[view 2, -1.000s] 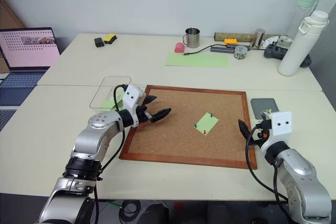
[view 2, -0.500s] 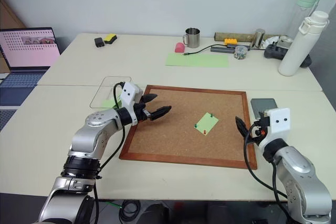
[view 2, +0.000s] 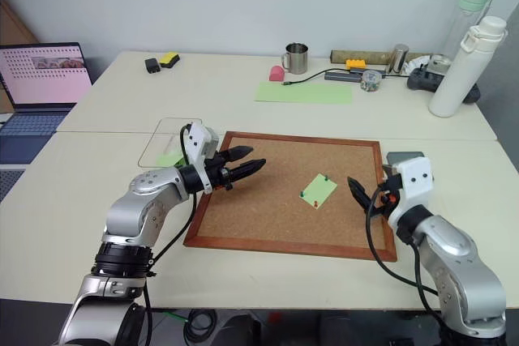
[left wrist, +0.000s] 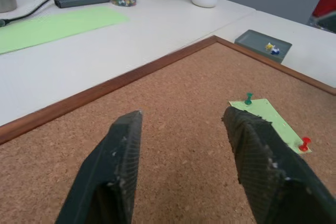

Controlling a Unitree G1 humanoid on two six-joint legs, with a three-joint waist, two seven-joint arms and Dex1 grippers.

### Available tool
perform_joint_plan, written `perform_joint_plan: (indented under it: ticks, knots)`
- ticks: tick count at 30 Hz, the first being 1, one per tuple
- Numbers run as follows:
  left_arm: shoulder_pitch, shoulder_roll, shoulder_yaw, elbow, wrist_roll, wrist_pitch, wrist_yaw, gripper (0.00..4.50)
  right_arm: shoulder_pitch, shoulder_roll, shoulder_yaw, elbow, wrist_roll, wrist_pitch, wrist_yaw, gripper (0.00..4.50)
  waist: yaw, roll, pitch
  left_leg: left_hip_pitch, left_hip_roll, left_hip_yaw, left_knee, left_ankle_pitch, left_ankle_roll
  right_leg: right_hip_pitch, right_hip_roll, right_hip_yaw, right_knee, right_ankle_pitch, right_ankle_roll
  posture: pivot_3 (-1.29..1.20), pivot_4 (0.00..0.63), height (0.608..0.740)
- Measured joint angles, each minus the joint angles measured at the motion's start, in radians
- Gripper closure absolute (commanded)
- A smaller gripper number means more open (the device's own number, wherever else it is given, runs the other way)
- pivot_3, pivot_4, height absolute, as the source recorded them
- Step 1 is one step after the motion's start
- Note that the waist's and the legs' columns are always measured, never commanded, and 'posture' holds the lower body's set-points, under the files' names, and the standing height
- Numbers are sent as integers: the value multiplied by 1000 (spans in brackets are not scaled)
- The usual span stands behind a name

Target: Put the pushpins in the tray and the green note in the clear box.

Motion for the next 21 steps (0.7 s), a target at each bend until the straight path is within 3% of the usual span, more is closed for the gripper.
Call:
perform_joint_plan:
  ticks: [10,21]
  knots:
    - [13,7,-30,-16,5,-11,-20,4460,-141,37,127,225,-62,-80,32,0,-1,0,0,0,0,0,0,0,0,0,0,0,0,0,0,0,150,740]
    - [44,-1,-60,-36,15,-16,-18,4460,-219,85,195,381,-129,-145,37,0,-1,0,0,0,0,0,0,0,0,0,0,0,0,0,0,0,150,740]
